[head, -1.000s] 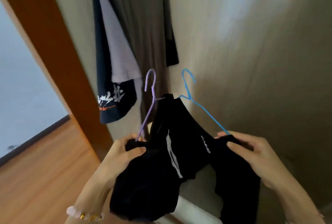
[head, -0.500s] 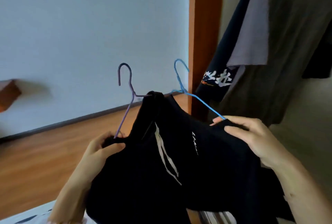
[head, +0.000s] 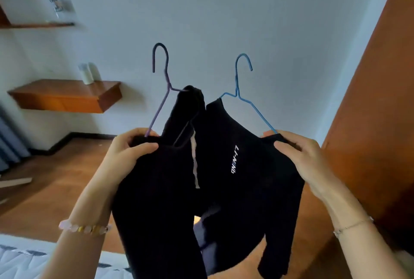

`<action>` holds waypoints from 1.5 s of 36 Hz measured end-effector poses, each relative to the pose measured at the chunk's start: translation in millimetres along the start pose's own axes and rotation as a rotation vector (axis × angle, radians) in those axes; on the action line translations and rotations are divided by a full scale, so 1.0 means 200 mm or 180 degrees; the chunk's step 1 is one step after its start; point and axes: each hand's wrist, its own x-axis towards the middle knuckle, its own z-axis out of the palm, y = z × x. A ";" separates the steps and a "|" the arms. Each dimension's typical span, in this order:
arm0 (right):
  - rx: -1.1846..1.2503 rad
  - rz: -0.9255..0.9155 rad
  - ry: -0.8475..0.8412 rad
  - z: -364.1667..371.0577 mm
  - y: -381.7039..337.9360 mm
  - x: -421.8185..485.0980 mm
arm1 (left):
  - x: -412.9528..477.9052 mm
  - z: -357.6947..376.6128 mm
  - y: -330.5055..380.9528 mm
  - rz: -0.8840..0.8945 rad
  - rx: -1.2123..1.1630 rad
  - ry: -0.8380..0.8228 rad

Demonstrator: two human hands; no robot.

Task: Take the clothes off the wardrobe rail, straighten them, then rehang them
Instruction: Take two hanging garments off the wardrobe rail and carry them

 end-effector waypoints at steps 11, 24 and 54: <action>0.0150 0.0105 -0.0558 0.20 0.17 0.95 | 0.47 -0.06 -0.20 -0.0501 -0.0002 0.1043; 0.0154 -0.0160 -0.1985 0.67 0.48 2.00 | 0.89 -0.02 -0.58 -0.1012 0.0165 0.2418; 0.0397 -0.0724 -0.4035 3.13 0.28 3.11 | 1.52 -1.09 -0.90 -0.1266 0.0471 0.5192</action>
